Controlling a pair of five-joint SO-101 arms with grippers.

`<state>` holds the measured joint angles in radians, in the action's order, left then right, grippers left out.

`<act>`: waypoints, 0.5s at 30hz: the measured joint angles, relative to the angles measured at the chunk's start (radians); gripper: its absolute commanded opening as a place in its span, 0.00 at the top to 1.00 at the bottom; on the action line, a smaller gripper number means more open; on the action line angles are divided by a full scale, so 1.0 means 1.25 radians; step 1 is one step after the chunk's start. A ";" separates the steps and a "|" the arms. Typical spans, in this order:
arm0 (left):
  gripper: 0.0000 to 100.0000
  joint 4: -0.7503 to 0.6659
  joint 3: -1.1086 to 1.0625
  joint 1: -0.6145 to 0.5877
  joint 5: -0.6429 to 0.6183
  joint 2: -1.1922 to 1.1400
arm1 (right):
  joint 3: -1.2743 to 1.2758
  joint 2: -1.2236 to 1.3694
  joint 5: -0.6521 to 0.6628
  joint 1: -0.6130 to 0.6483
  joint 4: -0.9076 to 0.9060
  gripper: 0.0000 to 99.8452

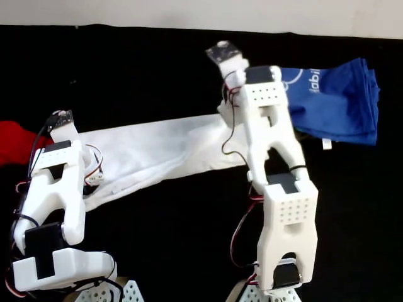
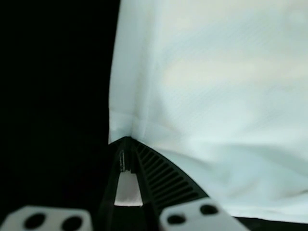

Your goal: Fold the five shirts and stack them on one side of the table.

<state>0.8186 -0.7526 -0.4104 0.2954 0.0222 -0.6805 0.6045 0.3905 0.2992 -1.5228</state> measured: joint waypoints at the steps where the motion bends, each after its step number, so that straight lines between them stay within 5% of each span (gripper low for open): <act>1: 0.99 0.000 0.000 0.000 0.000 0.000 | -0.022 0.000 -0.001 0.001 -0.027 0.73; 4: 0.99 0.000 0.000 0.000 0.000 0.000 | -0.082 0.000 -0.001 0.002 -0.112 0.76; 9: 0.99 0.000 0.000 0.000 0.000 0.000 | -0.151 0.000 -0.001 0.002 -0.178 1.00; 15: 0.99 0.000 0.000 0.000 0.000 0.016 | -0.112 0.000 -0.007 0.015 -0.184 0.99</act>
<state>0.8186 -0.7526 -0.4104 0.2954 0.0422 -0.8201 0.6045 0.3813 0.3176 -1.7530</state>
